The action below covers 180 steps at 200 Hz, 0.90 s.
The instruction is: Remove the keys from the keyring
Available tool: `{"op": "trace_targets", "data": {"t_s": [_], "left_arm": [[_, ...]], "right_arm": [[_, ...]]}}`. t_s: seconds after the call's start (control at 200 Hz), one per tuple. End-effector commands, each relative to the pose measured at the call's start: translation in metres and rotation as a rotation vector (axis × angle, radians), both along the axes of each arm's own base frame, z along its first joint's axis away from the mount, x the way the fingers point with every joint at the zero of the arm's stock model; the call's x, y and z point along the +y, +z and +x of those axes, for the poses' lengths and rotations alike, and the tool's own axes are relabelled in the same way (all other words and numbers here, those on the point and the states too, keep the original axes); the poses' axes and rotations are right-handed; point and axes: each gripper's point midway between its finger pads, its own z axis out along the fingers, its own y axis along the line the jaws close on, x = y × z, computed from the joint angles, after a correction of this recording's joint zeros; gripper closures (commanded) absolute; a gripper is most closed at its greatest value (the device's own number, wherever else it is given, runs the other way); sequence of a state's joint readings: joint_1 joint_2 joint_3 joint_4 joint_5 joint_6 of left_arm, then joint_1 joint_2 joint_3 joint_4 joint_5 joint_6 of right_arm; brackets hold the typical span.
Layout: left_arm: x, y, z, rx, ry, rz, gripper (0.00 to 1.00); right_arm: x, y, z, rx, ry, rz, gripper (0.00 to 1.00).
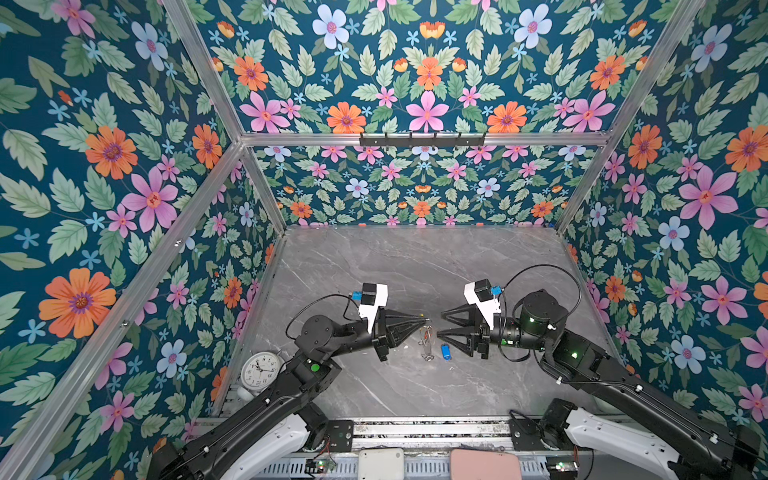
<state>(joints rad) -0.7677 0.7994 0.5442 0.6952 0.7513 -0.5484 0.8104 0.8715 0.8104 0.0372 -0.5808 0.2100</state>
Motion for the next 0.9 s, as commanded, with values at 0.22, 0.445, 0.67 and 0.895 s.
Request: {"op": "trace_targets", "data": {"t_s": [0.22, 0.445, 0.67, 0.895], "left_arm": [[0.004, 0.021, -0.01, -0.043, -0.054, -0.101, 1.0], [0.004, 0.017, -0.007, -0.031, -0.032, -0.1, 1.0], [0.005, 0.015, -0.004, -0.027, -0.015, -0.102, 1.0], [0.006, 0.015, -0.001, -0.026, 0.001, -0.109, 1.0]], "right_arm": [[0.014, 0.008, -0.007, 0.023, 0.096, 0.042, 0.43], [0.019, 0.006, -0.011, 0.024, 0.118, 0.041, 0.66], [0.02, 0.004, -0.013, 0.026, 0.13, 0.033, 0.87], [0.02, 0.001, -0.015, 0.029, 0.139, 0.023, 1.0]]}}
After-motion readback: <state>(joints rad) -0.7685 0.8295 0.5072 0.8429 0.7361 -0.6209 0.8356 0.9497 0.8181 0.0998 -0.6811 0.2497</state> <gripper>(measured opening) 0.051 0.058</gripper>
